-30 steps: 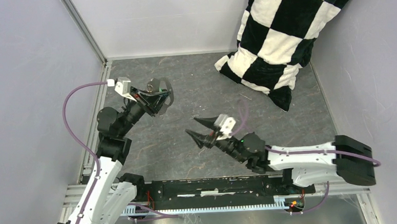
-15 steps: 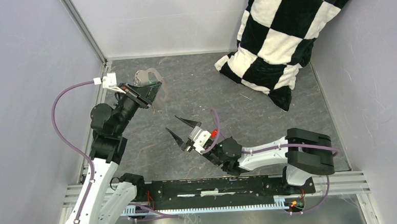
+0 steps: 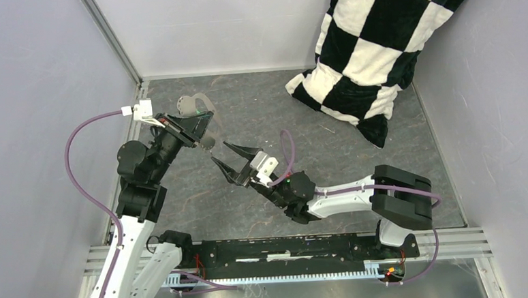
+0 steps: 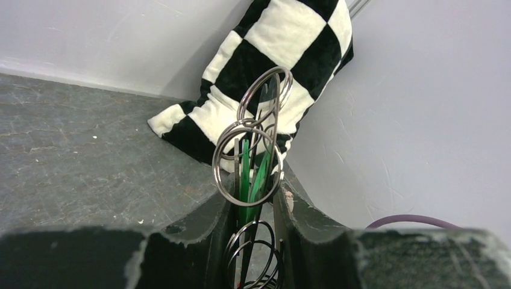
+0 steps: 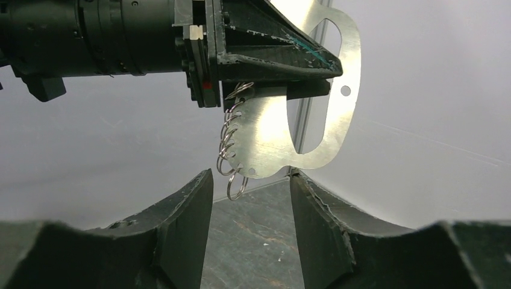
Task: Put the keys on the keyring
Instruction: Adjust the keyring.
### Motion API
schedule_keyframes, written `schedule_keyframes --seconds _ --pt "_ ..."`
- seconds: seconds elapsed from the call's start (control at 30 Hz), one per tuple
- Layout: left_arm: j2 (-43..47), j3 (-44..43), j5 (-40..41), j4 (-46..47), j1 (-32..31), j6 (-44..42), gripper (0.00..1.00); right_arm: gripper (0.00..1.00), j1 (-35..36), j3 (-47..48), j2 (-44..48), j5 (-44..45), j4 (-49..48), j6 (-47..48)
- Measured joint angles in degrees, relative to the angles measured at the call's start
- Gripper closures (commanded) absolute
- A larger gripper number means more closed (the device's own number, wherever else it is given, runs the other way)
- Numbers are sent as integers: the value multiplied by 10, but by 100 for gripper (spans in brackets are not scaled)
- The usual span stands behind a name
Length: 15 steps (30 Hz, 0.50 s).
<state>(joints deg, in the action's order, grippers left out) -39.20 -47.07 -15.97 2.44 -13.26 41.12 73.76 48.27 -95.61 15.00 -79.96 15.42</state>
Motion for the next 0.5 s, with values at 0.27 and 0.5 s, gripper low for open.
schedule_keyframes --seconds 0.27,0.5 --pt "0 0 4 0 0 0 98 44 0 25 -12 -13 31 -37" --pt "0 -8 5 -1 0 0 98 51 0 40 -24 -7 54 -47"
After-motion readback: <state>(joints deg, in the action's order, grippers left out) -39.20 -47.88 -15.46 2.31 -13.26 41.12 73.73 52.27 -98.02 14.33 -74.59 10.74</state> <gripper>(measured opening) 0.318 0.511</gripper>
